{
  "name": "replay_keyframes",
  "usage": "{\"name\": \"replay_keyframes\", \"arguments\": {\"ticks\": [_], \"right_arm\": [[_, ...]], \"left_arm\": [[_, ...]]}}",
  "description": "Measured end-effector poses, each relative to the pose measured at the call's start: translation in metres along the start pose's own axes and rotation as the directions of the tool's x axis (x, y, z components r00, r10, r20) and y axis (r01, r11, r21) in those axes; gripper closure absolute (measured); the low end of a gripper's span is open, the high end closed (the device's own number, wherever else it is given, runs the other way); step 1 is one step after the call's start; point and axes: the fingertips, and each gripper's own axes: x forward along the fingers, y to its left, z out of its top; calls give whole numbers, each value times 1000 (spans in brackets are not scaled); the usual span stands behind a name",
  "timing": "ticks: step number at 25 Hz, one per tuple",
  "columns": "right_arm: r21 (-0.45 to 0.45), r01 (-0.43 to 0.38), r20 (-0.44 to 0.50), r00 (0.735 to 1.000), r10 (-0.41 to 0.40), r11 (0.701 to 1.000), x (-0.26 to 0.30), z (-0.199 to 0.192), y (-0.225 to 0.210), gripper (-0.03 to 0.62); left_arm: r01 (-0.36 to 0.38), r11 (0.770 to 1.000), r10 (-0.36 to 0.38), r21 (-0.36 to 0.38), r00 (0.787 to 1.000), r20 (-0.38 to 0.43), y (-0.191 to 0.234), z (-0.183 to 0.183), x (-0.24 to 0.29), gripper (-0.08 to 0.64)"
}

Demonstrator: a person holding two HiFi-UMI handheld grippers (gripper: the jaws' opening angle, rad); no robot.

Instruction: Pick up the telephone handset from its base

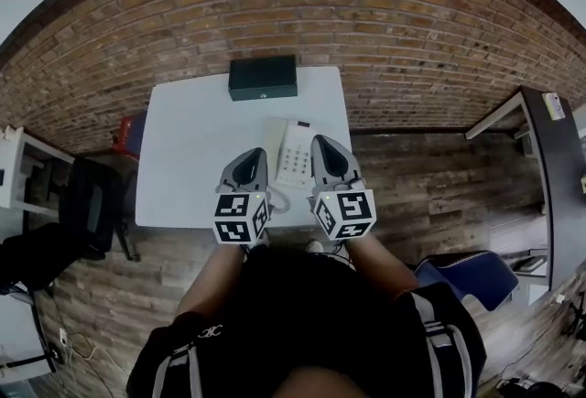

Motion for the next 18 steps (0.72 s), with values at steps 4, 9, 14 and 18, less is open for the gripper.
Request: {"name": "replay_keyframes", "arguments": {"ticks": [4, 9, 14, 18], "right_arm": [[-26, 35, -5, 999, -35, 999, 10, -6, 4, 595], [-49, 96, -30, 995, -97, 994, 15, -18, 3, 595], [-49, 148, -53, 987, -151, 988, 10, -25, -4, 595], [-53, 191, -61, 979, -194, 980, 3, -25, -15, 595]], "left_arm": [[34, 999, -34, -10, 998, -55, 20, -11, 18, 563], [68, 998, -67, 6, 992, -110, 35, -27, 40, 563], [98, 994, -90, 38, 980, -180, 34, -56, 61, 563], [116, 993, -107, 28, 969, -224, 32, -77, 76, 563]]}}
